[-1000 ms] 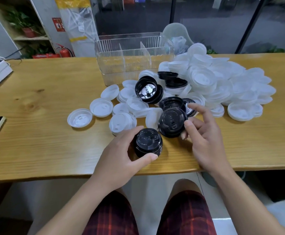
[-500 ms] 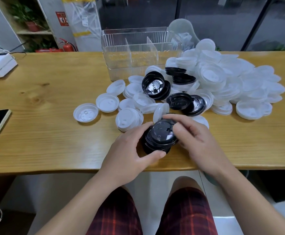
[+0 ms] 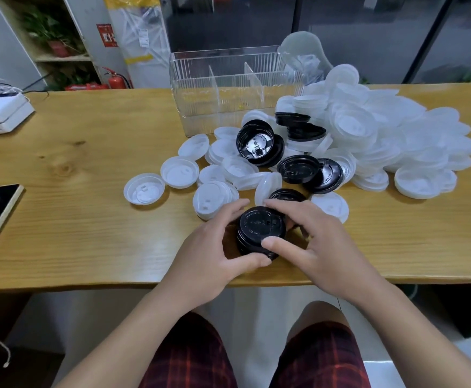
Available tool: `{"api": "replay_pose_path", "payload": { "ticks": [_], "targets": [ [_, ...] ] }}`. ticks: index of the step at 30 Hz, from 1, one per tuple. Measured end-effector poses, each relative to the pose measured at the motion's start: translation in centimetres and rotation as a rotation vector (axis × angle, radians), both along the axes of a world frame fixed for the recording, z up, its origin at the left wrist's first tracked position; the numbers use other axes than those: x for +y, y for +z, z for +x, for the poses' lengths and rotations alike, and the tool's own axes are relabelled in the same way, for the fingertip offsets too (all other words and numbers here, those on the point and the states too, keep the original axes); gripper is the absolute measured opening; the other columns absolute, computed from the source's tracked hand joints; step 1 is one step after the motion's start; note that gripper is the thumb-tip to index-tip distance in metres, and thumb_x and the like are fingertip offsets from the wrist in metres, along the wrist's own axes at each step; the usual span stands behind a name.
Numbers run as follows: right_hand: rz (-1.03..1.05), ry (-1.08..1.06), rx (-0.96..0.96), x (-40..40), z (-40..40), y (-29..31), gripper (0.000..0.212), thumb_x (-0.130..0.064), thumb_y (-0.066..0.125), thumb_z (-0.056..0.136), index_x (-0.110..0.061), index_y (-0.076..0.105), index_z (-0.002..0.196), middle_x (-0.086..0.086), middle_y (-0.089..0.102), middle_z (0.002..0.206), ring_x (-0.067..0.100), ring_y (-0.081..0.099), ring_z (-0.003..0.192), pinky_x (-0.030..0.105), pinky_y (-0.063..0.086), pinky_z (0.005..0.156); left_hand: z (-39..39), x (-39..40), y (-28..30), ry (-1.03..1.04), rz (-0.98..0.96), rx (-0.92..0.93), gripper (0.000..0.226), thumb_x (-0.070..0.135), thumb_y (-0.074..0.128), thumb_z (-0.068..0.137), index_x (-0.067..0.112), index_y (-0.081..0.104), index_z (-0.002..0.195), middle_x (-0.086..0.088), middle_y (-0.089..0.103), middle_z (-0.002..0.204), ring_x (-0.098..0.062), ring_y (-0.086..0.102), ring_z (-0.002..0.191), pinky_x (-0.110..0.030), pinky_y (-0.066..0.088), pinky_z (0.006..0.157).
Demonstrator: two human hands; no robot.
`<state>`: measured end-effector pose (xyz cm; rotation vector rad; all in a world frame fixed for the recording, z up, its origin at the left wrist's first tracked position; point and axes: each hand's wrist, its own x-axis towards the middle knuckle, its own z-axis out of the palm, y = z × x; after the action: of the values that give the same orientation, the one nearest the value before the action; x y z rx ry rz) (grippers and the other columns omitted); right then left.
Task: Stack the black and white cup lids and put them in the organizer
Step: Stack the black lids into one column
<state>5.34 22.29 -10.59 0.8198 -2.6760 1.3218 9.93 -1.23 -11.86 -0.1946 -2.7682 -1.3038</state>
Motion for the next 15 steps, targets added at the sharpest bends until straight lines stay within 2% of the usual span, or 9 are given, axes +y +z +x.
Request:
{"api": "replay_pose_path", "payload": {
  "ticks": [4, 7, 9, 11, 13, 15],
  "targets": [
    [0.078, 0.060, 0.069, -0.1, 0.0, 0.1, 0.058, -0.050, 0.072, 0.098, -0.030, 0.060, 0.152, -0.024, 0.062, 0.144, 0.009, 0.054, 0.134, 0.020, 0.041, 0.110, 0.0, 0.0, 0.1, 0.005, -0.005, -0.009, 0.104, 0.062, 0.095, 0.074, 0.060, 0.037, 0.159, 0.045, 0.053, 0.142, 0.018, 0.046, 0.140, -0.015, 0.036, 0.113],
    [0.119, 0.064, 0.095, 0.0, 0.0, -0.2, 0.062, -0.051, 0.072, 0.099, -0.030, 0.056, 0.156, -0.023, 0.057, 0.151, 0.009, 0.051, 0.141, 0.024, 0.040, 0.116, 0.0, 0.0, 0.3, -0.005, 0.002, -0.008, 0.101, 0.061, 0.095, 0.075, 0.059, 0.038, 0.159, 0.037, 0.057, 0.148, 0.014, 0.049, 0.141, -0.022, 0.040, 0.116],
    [0.097, 0.051, 0.095, 0.3, 0.3, -0.4, 0.063, -0.052, 0.072, 0.099, -0.030, 0.055, 0.156, -0.023, 0.055, 0.153, 0.008, 0.050, 0.143, 0.023, 0.040, 0.115, 0.2, -0.1, 0.4, -0.025, 0.007, 0.000, 0.096, 0.056, 0.096, 0.077, 0.056, 0.044, 0.158, 0.038, 0.060, 0.144, 0.013, 0.053, 0.138, -0.023, 0.043, 0.115],
    [0.028, -0.028, 0.121, 1.0, 0.5, -0.7, 0.056, -0.050, 0.072, 0.101, -0.027, 0.061, 0.151, -0.020, 0.058, 0.147, 0.004, 0.056, 0.133, 0.019, 0.042, 0.109, 0.2, -0.3, 0.5, -0.030, 0.010, 0.000, 0.092, 0.052, 0.097, 0.078, 0.054, 0.048, 0.156, 0.039, 0.063, 0.140, 0.013, 0.056, 0.133, -0.022, 0.045, 0.113],
    [0.015, -0.136, 0.181, 2.0, 0.4, -1.0, 0.048, -0.046, 0.075, 0.101, -0.024, 0.068, 0.143, -0.017, 0.061, 0.138, -0.001, 0.057, 0.120, 0.016, 0.042, 0.103, 0.2, -0.5, 0.6, -0.028, 0.023, -0.015, 0.097, 0.054, 0.097, 0.075, 0.056, 0.045, 0.158, 0.039, 0.059, 0.145, 0.014, 0.053, 0.135, -0.021, 0.043, 0.114],
    [0.087, -0.189, 0.248, 2.8, -0.2, -1.5, 0.044, -0.038, 0.079, 0.097, -0.020, 0.072, 0.137, -0.012, 0.061, 0.134, 0.004, 0.057, 0.120, 0.024, 0.046, 0.105, 0.0, -0.5, 0.7, -0.044, 0.050, -0.021, 0.103, 0.058, 0.097, 0.073, 0.055, 0.043, 0.160, 0.037, 0.056, 0.150, 0.012, 0.050, 0.140, -0.022, 0.040, 0.116]
  ]
}}
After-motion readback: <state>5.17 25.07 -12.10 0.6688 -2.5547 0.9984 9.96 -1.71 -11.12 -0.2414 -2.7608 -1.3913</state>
